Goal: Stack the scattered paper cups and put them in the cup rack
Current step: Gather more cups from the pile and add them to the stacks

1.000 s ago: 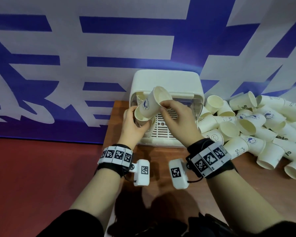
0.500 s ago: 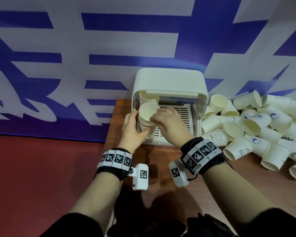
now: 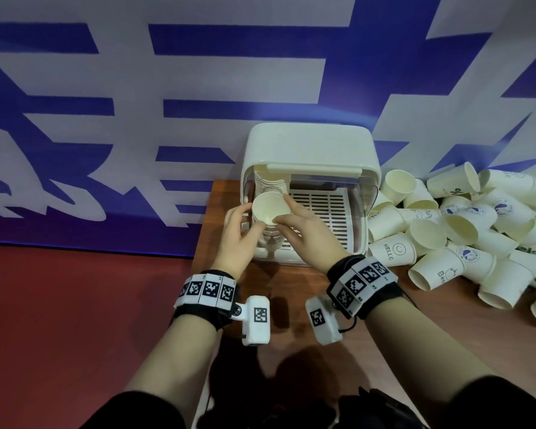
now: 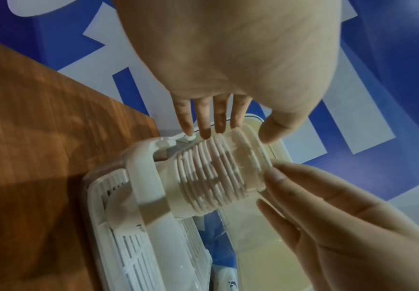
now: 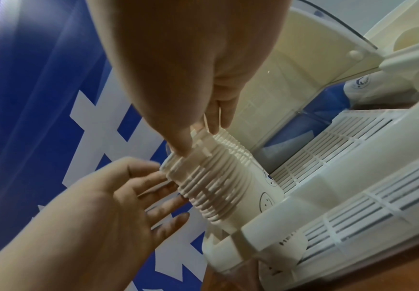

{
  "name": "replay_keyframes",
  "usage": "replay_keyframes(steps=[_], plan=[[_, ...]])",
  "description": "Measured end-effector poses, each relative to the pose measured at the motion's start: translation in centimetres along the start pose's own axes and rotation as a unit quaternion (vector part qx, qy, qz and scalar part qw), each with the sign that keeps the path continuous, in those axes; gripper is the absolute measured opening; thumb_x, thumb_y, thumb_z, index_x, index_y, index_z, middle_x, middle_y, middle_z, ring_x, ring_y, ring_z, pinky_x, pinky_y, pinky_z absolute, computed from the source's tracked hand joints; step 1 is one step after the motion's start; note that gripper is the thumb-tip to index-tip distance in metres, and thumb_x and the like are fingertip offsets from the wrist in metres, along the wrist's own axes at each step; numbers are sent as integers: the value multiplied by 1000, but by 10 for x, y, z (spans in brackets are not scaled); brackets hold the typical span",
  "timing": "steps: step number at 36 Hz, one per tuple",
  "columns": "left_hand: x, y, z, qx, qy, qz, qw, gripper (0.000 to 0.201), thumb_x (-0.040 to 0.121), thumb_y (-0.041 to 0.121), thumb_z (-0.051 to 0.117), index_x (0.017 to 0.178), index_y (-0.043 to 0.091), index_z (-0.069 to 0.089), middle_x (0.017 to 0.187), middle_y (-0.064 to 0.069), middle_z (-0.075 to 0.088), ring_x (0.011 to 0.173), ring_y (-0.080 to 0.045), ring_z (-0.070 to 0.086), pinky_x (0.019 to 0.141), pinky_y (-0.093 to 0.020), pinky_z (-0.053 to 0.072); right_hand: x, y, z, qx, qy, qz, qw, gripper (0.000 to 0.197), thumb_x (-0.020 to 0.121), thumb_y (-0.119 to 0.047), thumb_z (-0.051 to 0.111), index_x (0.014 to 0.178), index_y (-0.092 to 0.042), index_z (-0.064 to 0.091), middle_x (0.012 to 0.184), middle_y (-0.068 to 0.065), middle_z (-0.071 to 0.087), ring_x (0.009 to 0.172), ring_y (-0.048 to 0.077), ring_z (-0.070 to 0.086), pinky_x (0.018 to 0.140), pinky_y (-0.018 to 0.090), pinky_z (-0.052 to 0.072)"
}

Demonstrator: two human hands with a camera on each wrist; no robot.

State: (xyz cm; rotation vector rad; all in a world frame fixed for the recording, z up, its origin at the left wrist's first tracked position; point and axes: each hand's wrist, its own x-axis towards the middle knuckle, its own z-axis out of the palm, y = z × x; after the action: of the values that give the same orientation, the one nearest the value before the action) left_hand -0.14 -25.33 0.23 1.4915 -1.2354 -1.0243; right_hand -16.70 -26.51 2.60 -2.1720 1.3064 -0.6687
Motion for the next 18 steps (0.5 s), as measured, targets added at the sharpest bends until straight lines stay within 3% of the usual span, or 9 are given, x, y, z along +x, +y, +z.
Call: replay_keyframes(steps=[2, 4, 10, 14, 18], plan=[[4, 0, 2, -6, 17, 5, 1000, 28, 95, 21, 55, 124, 22, 53, 129, 4, 44, 95, 11, 52, 71, -1, 41, 0, 1, 2, 3, -1, 6, 1000, 22, 94, -17, 58, 110, -9, 69, 148, 22, 34, 126, 30, 50, 103, 29, 34], [7, 0, 4, 3, 26, 15, 1000, 22, 97, 21, 53, 119, 19, 54, 127, 0, 46, 86, 15, 53, 67, 0, 40, -1, 3, 2, 15, 0, 14, 1000, 22, 93, -19, 58, 110, -12, 69, 149, 18, 34, 120, 26, 55, 100, 26, 38], [10, -3, 4, 22, 24, 15, 999, 20, 97, 22, 53, 116, 21, 54, 127, -3, 49, 87, 5, 55, 65, -1, 41, 2, 6, 3, 34, 3, 39, 999, 20, 92, -22, 60, 106, -15, 72, 146, 13, 40, 120, 19, 56, 98, 23, 39], [10, -7, 3, 23, 14, -2, 1000, 27, 97, 23, 53, 123, 19, 53, 130, -8, 49, 98, -6, 55, 66, 1, 40, 3, 6, 5, 44, 2, 63, 997, 21, 92, -24, 60, 107, -17, 72, 148, 6, 39, 116, 20, 59, 98, 33, 42], [11, -12, 3, 18, 8, -30, 999, 23, 96, 27, 54, 119, 26, 52, 130, -11, 52, 110, -16, 56, 67, 2, 39, 2, 6, 9, 60, 6, 73, 995, 20, 92, -26, 60, 105, -18, 73, 148, 5, 39, 121, 21, 55, 99, 39, 43]])
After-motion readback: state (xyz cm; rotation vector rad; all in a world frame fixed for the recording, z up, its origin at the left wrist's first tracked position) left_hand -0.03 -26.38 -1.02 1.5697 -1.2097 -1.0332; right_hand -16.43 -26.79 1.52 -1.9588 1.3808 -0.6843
